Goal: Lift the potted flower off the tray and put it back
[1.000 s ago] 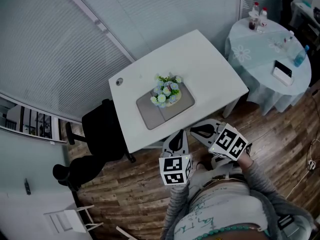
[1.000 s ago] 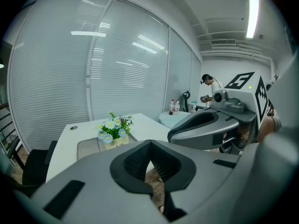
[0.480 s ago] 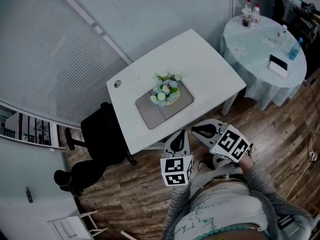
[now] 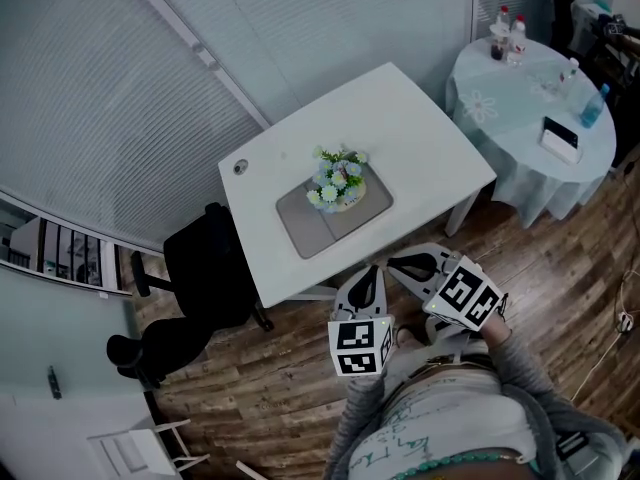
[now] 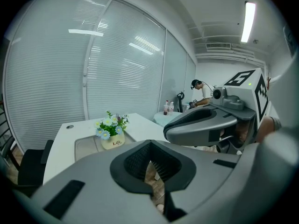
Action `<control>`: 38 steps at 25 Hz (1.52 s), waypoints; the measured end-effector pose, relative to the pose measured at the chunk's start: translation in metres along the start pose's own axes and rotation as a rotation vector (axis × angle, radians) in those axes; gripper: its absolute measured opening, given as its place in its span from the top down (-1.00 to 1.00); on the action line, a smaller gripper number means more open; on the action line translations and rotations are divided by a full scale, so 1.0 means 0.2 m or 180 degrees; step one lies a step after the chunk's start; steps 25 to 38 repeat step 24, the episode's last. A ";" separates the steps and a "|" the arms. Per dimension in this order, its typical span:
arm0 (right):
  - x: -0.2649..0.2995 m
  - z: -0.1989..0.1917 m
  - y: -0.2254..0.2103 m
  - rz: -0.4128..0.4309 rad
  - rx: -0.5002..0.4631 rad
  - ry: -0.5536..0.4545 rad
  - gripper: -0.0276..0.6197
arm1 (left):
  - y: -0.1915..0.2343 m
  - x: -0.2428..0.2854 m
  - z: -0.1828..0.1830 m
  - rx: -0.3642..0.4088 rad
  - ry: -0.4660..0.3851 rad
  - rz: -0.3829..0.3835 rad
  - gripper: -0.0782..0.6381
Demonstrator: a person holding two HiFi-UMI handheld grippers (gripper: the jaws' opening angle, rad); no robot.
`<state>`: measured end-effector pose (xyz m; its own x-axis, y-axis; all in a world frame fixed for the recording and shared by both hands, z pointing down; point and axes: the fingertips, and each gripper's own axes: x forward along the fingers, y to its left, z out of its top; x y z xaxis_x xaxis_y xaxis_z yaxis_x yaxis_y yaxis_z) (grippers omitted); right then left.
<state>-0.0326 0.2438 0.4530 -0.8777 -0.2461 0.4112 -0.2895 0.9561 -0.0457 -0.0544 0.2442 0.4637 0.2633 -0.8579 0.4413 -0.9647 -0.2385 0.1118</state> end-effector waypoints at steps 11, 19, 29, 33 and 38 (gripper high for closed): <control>0.01 0.00 0.01 0.0064 -0.0086 0.0044 0.83 | -0.01 0.03 -0.01 0.0029 0.0042 -0.0042 0.75; 0.03 0.00 -0.02 0.0102 -0.0102 0.0070 0.83 | 0.00 0.06 0.00 0.0028 0.0070 -0.0020 0.75; 0.04 0.00 -0.04 0.0131 -0.0116 0.0085 0.83 | 0.01 0.08 0.00 0.0017 0.0084 -0.0008 0.75; 0.04 0.00 -0.04 0.0131 -0.0116 0.0085 0.83 | 0.01 0.08 0.00 0.0017 0.0084 -0.0008 0.75; 0.04 0.00 -0.04 0.0131 -0.0116 0.0085 0.83 | 0.01 0.08 0.00 0.0017 0.0084 -0.0008 0.75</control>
